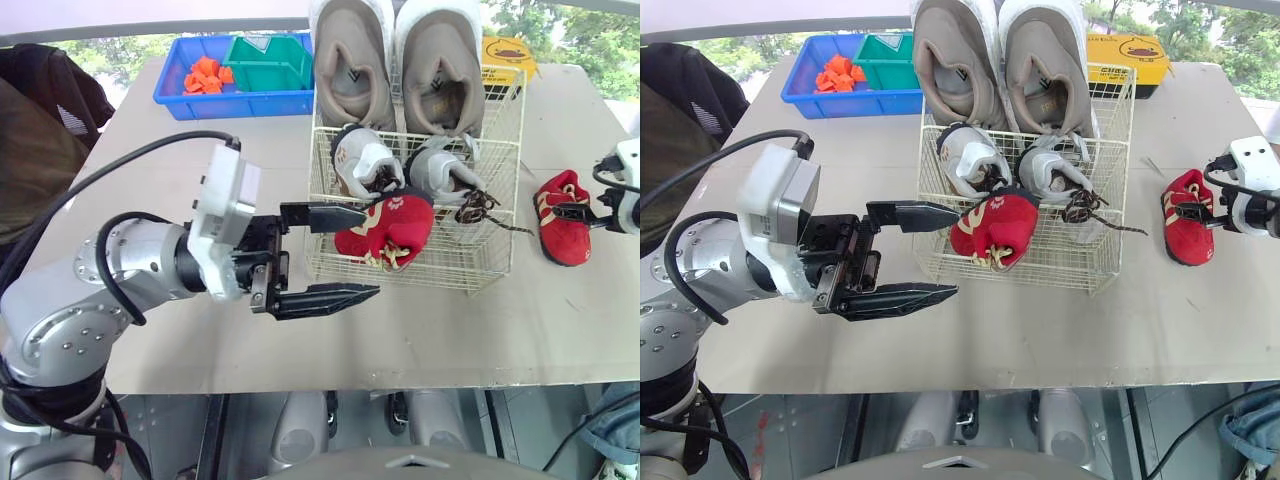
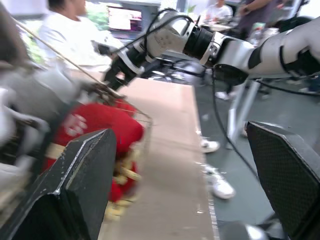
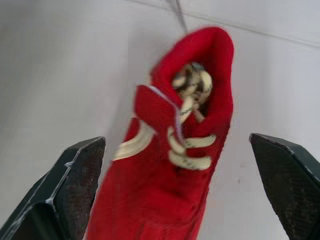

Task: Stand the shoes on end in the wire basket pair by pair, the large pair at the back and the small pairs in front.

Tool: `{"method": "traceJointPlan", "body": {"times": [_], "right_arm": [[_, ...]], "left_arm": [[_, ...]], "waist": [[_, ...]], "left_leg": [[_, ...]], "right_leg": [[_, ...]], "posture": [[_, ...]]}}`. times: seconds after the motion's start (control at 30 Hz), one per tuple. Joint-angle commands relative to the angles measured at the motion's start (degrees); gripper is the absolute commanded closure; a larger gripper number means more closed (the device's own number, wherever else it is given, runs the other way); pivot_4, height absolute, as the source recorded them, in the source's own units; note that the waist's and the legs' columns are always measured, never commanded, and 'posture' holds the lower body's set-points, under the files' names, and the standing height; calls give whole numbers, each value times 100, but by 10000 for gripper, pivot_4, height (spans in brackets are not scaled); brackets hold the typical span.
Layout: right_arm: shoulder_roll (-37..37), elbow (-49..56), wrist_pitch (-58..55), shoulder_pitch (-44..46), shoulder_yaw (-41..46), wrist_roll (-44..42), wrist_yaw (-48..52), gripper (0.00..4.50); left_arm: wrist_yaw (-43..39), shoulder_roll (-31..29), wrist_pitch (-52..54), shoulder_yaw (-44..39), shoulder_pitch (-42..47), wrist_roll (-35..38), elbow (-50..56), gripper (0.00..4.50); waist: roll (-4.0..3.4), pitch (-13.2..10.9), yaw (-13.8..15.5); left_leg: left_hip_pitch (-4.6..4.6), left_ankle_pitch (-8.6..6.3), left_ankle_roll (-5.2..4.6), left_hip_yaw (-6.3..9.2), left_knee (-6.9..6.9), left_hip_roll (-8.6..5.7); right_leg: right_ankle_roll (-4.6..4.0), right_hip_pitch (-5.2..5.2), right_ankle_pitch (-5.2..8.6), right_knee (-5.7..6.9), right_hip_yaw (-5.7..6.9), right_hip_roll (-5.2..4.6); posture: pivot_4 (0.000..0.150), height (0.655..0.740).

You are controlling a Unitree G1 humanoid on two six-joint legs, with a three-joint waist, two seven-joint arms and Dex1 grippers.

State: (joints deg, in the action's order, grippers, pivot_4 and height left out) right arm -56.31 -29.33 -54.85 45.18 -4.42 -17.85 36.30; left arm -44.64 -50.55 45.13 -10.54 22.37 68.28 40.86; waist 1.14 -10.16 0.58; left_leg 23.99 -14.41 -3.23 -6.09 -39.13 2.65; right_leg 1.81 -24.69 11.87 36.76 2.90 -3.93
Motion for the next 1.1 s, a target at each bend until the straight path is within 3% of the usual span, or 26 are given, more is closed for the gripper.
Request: {"method": "traceJointPlan", "body": {"times": [0.03, 0.17, 0.3, 0.37, 0.47, 0.53, 0.83, 1.0, 1.1], "right_arm": [[160, -1450, 551, 677, -466, 766, 307, 5182], [241, -2237, 876, 1029, -599, 1075, 724, 21830], [119, -2197, 923, 973, -437, 1123, 999, 39118], [26, -1974, 837, 811, -281, 1053, 1079, 44455], [-135, -1292, 488, 285, 356, 703, 1018, 44455], [-166, -470, 138, -219, 1238, 234, 876, 44455], [485, 4208, -1675, -2533, 4585, -1598, 665, 44455], [1166, 5908, -2785, -2528, 5822, -2815, 308, 44455], [1573, 6579, -3058, -2205, 6240, -3548, -20, 44455]], "left_arm": [[26, -161, -102, -68, 248, -127, 131, 0], [-90, -248, -145, -94, 369, -219, 76, 0], [-103, -196, -222, -145, 398, -250, 2, 0], [-145, -145, -265, -138, 387, -248, -42, 0], [-266, -2, -340, -39, 446, -243, -197, 0], [-392, 91, -361, 41, 537, -233, -333, 0], [-1095, 383, -473, 340, 898, -458, -965, 0], [-1522, 585, -597, 490, 1131, -683, -1405, 0], [-1425, 606, -547, 341, 948, -526, -1074, 0]], "waist": [[1, 0, 2], [1, 0, 21], [2, 0, 23], [2, 0, 27], [1, 0, 45], [1, 0, 44], [-16, 2, -8], [-16, 2, 6], [-15, 2, -7]], "left_leg": [[-1, 2, 3, -1, -1, 0], [0, 9, 15, 1, -1, -1], [1, 8, 13, 1, -7, -7], [-1, 8, 13, 1, -8, -7], [0, 8, 14, 6, -7, -6], [3, 8, 15, 8, -5, -5], [-4, 9, 17, 5, -1, 4], [-8, -3, -3, 9, -1, 6], [-8, -7, -10, 9, -5, 5]], "right_leg": [[1, 1, 0, 1, -1, 0], [20, 3, -11, -2, 1, -2], [22, 9, -12, -2, 2, -9], [24, 9, -13, -1, 2, -9], [24, 9, -13, 1, 9, -10], [26, 9, -12, 1, 12, -10], [53, 5, 2, 9, 9, -2], [57, 9, 5, 12, 9, 0], [54, 11, 3, 11, 7, -2]], "posture": [[1500, 7400], [1500, 7400], [1500, 7400], [1500, 7400], [1500, 7400], [1500, 7400], [1500, 7400], [1500, 7400], [1500, 7400]]}}
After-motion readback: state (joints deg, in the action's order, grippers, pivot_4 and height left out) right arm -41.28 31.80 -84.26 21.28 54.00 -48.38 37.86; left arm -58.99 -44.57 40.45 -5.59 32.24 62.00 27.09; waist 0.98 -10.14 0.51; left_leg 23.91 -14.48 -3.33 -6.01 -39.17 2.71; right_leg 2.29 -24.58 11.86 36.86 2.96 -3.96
